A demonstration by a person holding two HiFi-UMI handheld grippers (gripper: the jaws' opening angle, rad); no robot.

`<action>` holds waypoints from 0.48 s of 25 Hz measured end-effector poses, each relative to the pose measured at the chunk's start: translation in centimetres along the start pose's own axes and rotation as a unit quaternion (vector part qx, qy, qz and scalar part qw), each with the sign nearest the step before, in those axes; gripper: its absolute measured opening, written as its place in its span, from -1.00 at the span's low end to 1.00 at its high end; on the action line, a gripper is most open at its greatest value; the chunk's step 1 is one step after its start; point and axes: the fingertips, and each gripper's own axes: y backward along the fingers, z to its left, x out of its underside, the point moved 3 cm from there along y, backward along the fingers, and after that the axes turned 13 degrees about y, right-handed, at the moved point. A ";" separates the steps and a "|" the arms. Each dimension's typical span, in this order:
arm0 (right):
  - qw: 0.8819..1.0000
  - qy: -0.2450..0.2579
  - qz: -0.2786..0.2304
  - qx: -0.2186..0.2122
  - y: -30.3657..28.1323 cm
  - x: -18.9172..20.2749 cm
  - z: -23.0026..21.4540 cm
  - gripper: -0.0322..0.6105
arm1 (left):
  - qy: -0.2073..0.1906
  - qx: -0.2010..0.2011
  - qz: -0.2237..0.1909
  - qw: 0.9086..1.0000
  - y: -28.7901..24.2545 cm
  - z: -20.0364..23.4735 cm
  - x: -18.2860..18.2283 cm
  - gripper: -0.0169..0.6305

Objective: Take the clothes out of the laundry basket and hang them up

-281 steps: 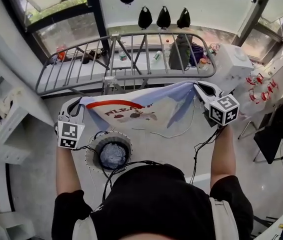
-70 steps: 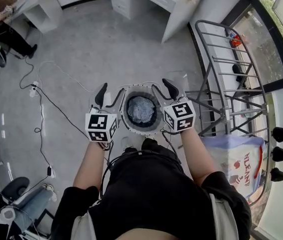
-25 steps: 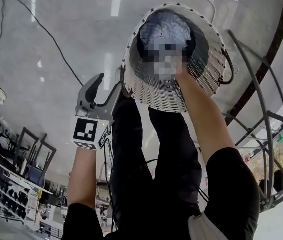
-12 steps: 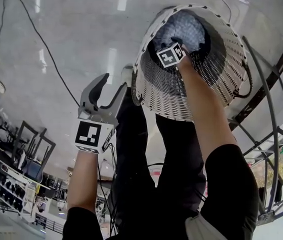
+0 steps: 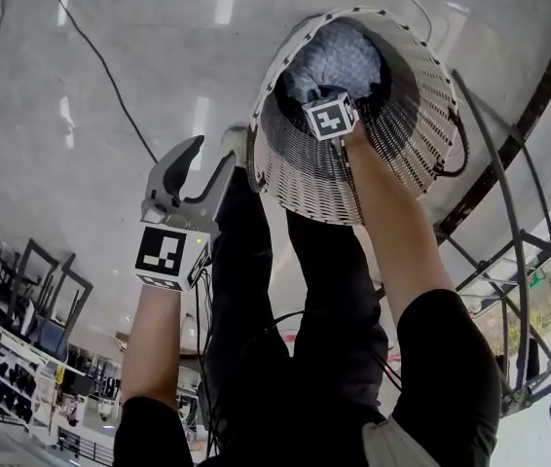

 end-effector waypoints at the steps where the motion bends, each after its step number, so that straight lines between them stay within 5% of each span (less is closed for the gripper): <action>1: 1.000 -0.006 -0.015 -0.006 1.4 -0.2 0.4 -0.71 | -0.003 0.006 -0.003 1.000 0.2 -0.6 -0.4 -0.35; 12: 0.981 -0.090 -0.174 0.007 19.8 -2.5 2.6 -0.73 | -0.059 0.066 -0.026 0.996 3.8 -5.4 -3.2 -0.36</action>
